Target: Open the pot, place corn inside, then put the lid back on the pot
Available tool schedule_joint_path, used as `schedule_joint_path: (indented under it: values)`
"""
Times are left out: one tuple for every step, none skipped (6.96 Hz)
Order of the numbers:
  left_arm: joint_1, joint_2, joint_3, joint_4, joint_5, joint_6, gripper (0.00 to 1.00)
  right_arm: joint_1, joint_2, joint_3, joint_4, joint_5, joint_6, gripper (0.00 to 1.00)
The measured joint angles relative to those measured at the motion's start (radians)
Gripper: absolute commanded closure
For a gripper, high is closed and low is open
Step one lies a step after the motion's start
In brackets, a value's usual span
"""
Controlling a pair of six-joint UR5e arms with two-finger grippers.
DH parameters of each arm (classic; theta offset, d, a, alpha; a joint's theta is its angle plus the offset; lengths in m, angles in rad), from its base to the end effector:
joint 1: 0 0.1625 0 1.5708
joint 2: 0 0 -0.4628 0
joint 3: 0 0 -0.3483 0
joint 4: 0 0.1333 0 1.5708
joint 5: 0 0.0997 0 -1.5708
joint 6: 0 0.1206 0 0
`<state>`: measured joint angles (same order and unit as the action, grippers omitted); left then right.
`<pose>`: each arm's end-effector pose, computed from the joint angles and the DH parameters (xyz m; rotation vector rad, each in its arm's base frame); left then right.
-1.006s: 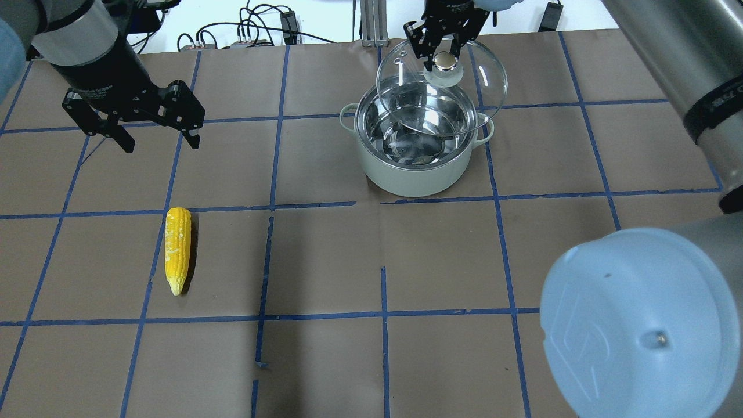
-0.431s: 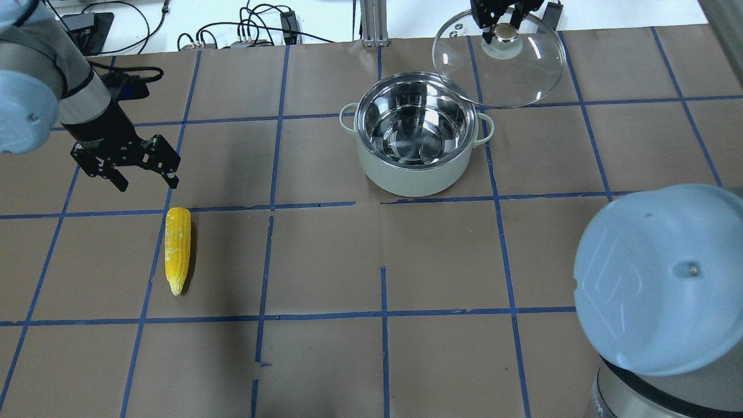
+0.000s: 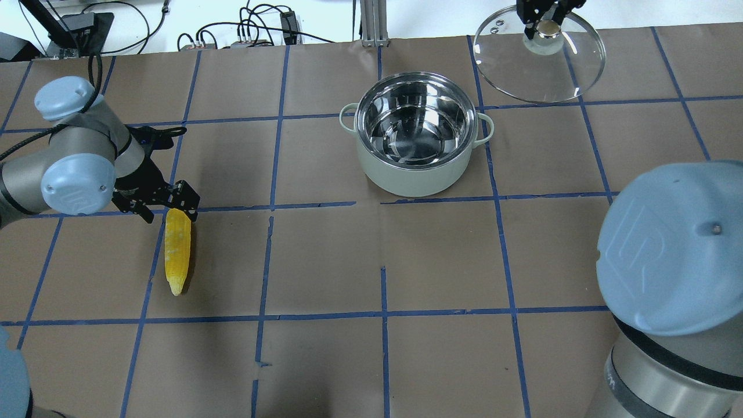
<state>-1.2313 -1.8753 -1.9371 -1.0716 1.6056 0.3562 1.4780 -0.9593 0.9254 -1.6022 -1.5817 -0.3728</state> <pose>0.0412 -0.5043 0.2517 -0.0306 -3.1040 -0.2694 0.0646 -0.7303 0.4394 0.4341 -3.0841 0.0951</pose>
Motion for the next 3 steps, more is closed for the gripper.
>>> schedule_joint_path:
  values:
    - [0.006,-0.013,-0.014,0.019,0.002,0.015,0.43,-0.011,0.001,-0.008,0.000,0.000,-0.006,0.95]
    - [0.008,-0.019,-0.020,0.027,0.002,0.023,0.66,-0.015,0.003,-0.023,0.003,0.000,-0.007,0.95]
    - [0.008,-0.024,-0.023,0.035,0.001,0.025,0.80,-0.017,0.009,-0.037,0.008,-0.001,-0.007,0.95]
